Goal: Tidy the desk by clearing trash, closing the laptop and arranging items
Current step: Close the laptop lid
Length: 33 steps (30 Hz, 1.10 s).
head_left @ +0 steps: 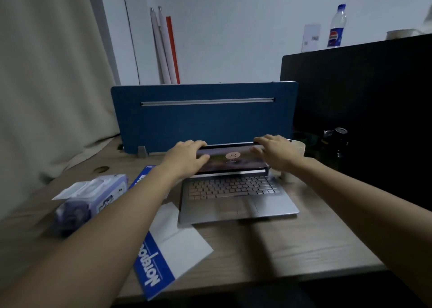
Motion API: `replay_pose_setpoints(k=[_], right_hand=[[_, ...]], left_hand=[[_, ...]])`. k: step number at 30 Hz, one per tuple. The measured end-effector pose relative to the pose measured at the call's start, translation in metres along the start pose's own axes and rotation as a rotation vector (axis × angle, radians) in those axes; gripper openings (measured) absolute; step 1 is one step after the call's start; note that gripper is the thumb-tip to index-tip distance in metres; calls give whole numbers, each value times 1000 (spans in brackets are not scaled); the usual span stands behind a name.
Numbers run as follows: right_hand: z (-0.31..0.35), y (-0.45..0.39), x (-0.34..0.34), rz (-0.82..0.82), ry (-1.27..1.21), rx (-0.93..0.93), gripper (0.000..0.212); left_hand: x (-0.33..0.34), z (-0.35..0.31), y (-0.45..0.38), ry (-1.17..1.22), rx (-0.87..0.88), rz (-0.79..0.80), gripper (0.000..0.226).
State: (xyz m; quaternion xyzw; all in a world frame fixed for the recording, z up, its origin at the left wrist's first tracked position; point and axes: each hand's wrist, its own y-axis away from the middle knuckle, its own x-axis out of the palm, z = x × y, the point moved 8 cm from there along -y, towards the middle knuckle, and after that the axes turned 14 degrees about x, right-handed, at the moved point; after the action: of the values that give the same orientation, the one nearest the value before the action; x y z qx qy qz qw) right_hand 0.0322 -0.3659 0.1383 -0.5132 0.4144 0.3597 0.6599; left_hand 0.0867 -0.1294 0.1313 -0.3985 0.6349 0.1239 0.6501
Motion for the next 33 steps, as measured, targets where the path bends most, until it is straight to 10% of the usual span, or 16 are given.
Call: replay_pose_setpoints(k=[17, 33], right_hand=[[-14, 101, 119, 331, 9, -55, 54], [-14, 68, 149, 35, -166, -56, 44]], left_hand=[[125, -21, 93, 38, -9, 304, 67], [159, 21, 60, 150, -66, 184, 61]])
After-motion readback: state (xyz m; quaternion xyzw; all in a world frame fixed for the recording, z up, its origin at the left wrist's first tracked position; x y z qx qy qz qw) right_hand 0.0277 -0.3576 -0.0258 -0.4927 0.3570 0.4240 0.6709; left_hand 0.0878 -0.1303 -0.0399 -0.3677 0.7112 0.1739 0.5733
